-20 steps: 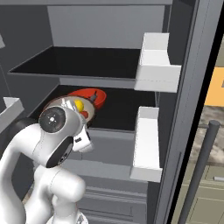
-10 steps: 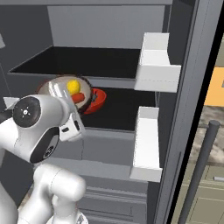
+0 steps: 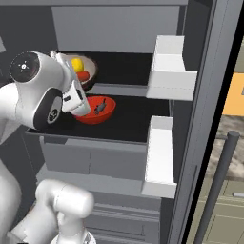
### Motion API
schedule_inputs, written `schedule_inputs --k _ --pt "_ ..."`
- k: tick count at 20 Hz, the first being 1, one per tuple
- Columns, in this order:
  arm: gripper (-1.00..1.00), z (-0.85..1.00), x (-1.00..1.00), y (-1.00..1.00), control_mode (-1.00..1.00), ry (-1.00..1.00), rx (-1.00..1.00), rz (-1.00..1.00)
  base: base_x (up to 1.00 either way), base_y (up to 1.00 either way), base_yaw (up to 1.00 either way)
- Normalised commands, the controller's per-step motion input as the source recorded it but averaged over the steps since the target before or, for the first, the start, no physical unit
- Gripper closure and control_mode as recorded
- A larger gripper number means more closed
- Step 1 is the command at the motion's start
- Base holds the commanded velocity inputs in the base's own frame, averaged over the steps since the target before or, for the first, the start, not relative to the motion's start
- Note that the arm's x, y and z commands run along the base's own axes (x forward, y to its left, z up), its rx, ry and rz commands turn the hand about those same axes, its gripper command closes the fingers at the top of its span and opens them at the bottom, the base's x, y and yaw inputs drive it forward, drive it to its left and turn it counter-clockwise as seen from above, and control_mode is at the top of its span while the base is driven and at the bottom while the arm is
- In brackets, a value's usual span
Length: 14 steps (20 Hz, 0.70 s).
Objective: Place the bowl with the lemon and carrot on the top shelf of the fridge. Place the bowl with the fish and steak on the second highest shelf of the fridge.
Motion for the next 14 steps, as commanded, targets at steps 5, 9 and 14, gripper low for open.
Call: schedule_inputs --k 5,9,14 --pt "1.0 0.0 1.0 0.17 -1.0 -0.01 0.0 -0.09 0.0 0.0 0.0" --pt "1.0 0.0 1.0 0.09 -1.0 0.0 0.0 -0.15 0.0 0.0 0.0" --pt "1.0 0.0 1.0 0.08 -1.0 0.02 0.0 -0.14 0.0 0.0 0.0"
